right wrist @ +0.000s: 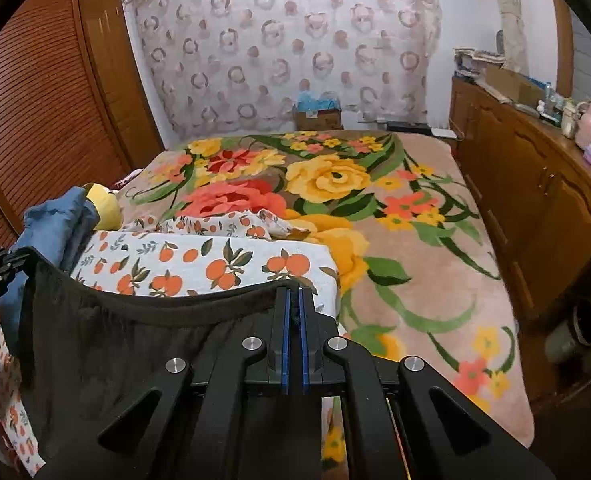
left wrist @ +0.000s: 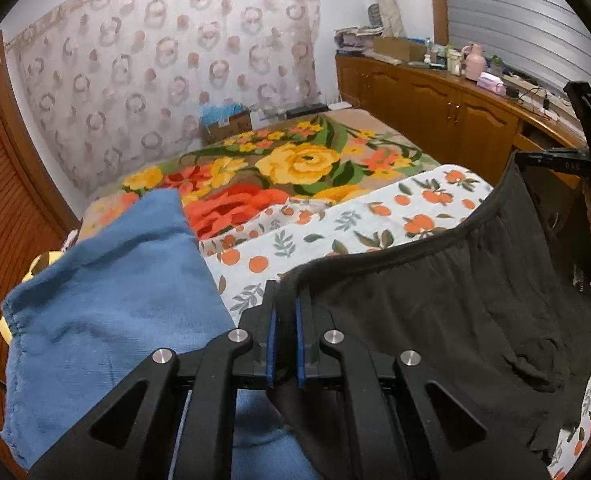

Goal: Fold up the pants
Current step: 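Lower the pants onto the sheet with both grippers, spreading them flat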

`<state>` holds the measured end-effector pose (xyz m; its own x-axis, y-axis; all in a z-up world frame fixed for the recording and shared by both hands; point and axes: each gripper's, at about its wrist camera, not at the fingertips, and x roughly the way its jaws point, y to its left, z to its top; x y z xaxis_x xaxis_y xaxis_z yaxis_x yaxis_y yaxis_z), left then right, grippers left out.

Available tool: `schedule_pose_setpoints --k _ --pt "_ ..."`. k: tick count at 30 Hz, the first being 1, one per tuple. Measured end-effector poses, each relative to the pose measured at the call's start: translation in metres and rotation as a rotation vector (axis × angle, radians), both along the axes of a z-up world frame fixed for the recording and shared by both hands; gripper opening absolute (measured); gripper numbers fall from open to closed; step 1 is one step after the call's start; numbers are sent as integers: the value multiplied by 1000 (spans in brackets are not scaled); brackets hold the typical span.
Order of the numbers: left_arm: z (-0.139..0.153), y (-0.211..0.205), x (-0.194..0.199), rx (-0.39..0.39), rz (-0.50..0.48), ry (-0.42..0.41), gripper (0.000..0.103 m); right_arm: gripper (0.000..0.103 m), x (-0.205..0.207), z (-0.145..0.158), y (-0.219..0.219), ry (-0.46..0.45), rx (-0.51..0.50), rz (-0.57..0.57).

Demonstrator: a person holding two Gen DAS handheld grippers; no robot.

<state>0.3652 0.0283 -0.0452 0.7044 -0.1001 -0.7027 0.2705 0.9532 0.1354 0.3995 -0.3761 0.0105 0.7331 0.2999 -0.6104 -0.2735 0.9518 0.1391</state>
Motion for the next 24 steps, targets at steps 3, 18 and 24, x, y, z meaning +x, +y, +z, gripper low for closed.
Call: schedule_pose_setpoints --k 3,18,24 --pt "-5 1 5 4 10 5 15 3 8 -20 -7 4 -9 -1" --pt "15 3 -25 -58 -17 -88 53 26 -6 -37 -18 -3 39 -47" --pt "20 -6 -60 -174 -43 -116 80 33 -49 -37 -18 -30 30 -19"
